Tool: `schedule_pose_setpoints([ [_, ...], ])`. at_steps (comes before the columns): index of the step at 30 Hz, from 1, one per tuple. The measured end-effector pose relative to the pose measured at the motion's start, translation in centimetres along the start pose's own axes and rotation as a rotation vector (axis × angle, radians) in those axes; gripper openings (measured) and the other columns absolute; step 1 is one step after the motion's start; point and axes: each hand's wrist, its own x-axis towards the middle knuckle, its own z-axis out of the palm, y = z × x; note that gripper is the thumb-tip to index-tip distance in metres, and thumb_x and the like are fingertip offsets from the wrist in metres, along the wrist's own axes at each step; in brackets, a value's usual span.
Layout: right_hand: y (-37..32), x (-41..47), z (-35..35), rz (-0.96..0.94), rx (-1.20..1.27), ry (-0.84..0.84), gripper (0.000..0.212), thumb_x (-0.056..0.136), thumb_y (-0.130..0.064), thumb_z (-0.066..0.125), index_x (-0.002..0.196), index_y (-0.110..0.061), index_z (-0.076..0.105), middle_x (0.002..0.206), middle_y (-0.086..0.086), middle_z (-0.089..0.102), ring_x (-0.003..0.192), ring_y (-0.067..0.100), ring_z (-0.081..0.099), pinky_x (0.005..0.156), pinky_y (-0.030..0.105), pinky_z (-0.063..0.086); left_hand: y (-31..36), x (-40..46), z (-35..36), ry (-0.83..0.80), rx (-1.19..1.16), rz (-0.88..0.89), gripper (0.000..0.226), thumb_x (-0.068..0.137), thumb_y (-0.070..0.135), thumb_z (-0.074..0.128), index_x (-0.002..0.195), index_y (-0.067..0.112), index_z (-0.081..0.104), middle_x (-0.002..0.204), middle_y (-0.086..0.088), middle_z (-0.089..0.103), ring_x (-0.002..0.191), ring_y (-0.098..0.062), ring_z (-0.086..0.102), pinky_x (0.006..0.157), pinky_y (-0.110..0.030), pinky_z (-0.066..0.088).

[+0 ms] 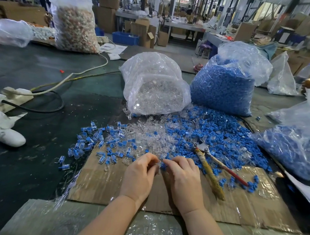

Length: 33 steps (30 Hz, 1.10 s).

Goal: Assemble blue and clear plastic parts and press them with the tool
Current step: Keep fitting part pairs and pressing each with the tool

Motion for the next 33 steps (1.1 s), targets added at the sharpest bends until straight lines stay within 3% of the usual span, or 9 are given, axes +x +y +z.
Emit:
schedule_pose_setpoints([
  [3, -0.20, 0.10, -0.22, -0.022, -0.087, -0.045, 0.037, 0.062, -0.004, 0.079, 0.095, -0.020, 0.073, 0.090, 0.005, 0.065, 0.079, 0.028, 0.062, 0.063, 0.041, 0.051, -0.08, 0.07, -0.01, -0.017, 0.028, -0.012, 0.008, 0.087, 0.014, 0.062, 0.093, 0.019, 0.064, 0.085, 0.007, 0.065, 0.079, -0.005, 0.059, 0.075, -0.018, 0.049],
  [10, -0.57, 0.07, -0.37, 0.018, -0.062, -0.042, 0.020, 0.067, -0.010, 0.081, 0.079, -0.018, 0.068, 0.083, 0.001, 0.063, 0.074, 0.024, 0.060, 0.063, 0.037, 0.050, 0.06, 0.03, -0.18, -0.032, 0.051, 0.015, 0.003, 0.084, 0.022, 0.067, 0.085, 0.019, 0.066, 0.082, 0.009, 0.062, 0.077, -0.002, 0.056, 0.072, -0.014, 0.046],
  [12, -0.60, 0.08, -0.39, 0.014, -0.058, -0.030, 0.021, 0.066, -0.010, 0.082, 0.078, -0.018, 0.067, 0.081, -0.001, 0.064, 0.072, 0.023, 0.060, 0.063, 0.036, 0.049, 0.07, 0.04, -0.28, -0.030, 0.046, 0.016, 0.004, 0.081, 0.021, 0.070, 0.083, 0.018, 0.068, 0.081, 0.009, 0.061, 0.075, 0.000, 0.055, 0.071, -0.007, 0.042],
  [16, -0.60, 0.10, -0.32, 0.038, -0.038, -0.010, 0.021, 0.066, -0.006, 0.080, 0.073, -0.017, 0.063, 0.074, -0.002, 0.062, 0.069, 0.022, 0.057, 0.067, 0.029, 0.036, 0.22, 0.11, -0.41, -0.015, 0.009, -0.013, 0.010, 0.077, 0.015, 0.074, 0.073, 0.020, 0.066, 0.075, 0.013, 0.058, 0.071, 0.005, 0.052, 0.068, -0.002, 0.038],
  [22, -0.42, -0.13, -0.29, 0.055, 0.060, 0.012, 0.006, 0.081, -0.010, 0.063, 0.083, -0.011, 0.069, 0.081, 0.004, 0.064, 0.073, 0.027, 0.058, 0.066, 0.040, 0.050, -0.02, 0.09, -0.46, 0.000, -0.058, -0.118, 0.009, 0.074, 0.015, 0.076, 0.073, 0.021, 0.069, 0.075, 0.011, 0.064, 0.073, 0.002, 0.057, 0.067, -0.001, 0.040],
  [25, -0.48, -0.13, -0.36, 0.035, 0.087, 0.020, 0.030, 0.086, -0.027, 0.043, 0.079, -0.012, 0.068, 0.080, 0.003, 0.062, 0.071, 0.025, 0.057, 0.066, 0.036, 0.049, -0.04, 0.09, -0.45, 0.001, -0.056, -0.135, 0.008, 0.073, 0.017, 0.077, 0.072, 0.022, 0.070, 0.074, 0.010, 0.066, 0.072, 0.002, 0.057, 0.066, 0.000, 0.040],
  [29, -0.27, -0.22, -0.21, 0.028, 0.071, 0.023, 0.019, 0.086, -0.026, 0.052, 0.077, -0.014, 0.065, 0.078, 0.000, 0.061, 0.070, 0.021, 0.056, 0.065, 0.032, 0.047, 0.03, 0.01, -0.50, -0.005, -0.050, -0.131, 0.013, 0.072, 0.016, 0.078, 0.070, 0.024, 0.068, 0.073, 0.012, 0.064, 0.072, 0.003, 0.057, 0.066, -0.001, 0.040],
  [33, -0.30, -0.15, -0.28, 0.013, 0.098, 0.039, 0.026, 0.086, -0.027, 0.043, 0.075, -0.014, 0.063, 0.076, -0.002, 0.061, 0.069, 0.020, 0.056, 0.063, 0.029, 0.047, 0.13, 0.04, -0.48, -0.010, -0.048, -0.124, 0.013, 0.071, 0.016, 0.079, 0.070, 0.024, 0.068, 0.073, 0.012, 0.065, 0.072, 0.003, 0.057, 0.066, -0.001, 0.040],
])
